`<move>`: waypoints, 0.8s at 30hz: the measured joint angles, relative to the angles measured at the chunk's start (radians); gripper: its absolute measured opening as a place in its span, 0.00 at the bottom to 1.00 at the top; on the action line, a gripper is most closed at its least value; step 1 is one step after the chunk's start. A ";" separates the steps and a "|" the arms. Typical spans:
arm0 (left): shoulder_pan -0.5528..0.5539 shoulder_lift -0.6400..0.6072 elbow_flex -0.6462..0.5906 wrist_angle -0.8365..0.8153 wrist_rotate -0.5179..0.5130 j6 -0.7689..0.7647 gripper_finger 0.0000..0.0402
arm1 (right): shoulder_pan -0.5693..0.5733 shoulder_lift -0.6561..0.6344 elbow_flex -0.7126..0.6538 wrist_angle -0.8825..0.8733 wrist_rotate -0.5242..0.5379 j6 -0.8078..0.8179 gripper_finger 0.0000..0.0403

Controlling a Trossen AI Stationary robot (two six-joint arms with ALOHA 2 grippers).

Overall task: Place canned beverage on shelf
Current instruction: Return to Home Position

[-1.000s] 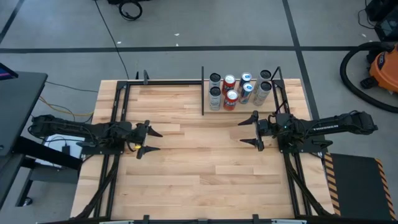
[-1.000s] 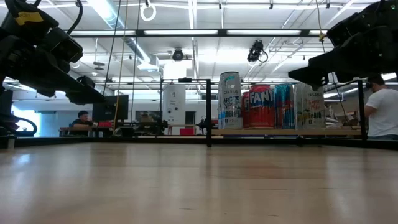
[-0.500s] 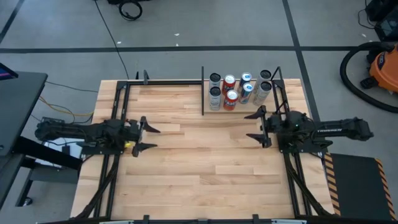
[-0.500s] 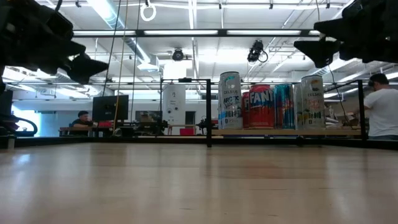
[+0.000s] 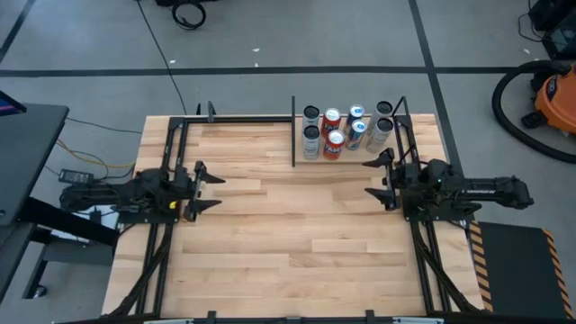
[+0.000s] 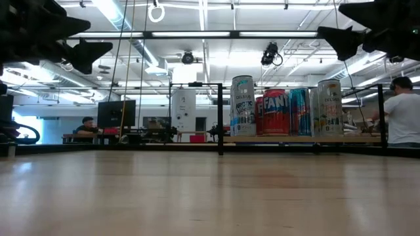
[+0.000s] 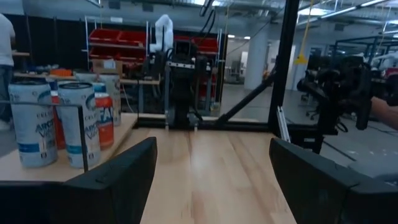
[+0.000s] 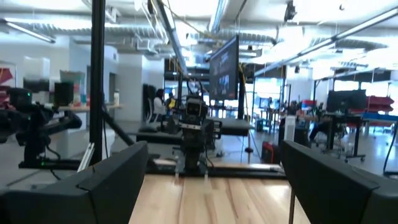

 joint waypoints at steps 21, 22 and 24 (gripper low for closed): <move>0.000 -0.044 0.000 0.000 0.000 0.000 0.78 | 0.000 -0.165 0.000 0.016 0.000 0.000 0.93; 0.000 -0.043 0.000 0.000 0.000 0.000 0.78 | 0.000 -0.165 0.000 0.016 0.000 0.000 0.93; 0.000 -0.043 0.000 0.000 0.000 0.000 0.78 | 0.000 -0.164 0.000 0.016 -0.001 0.000 0.93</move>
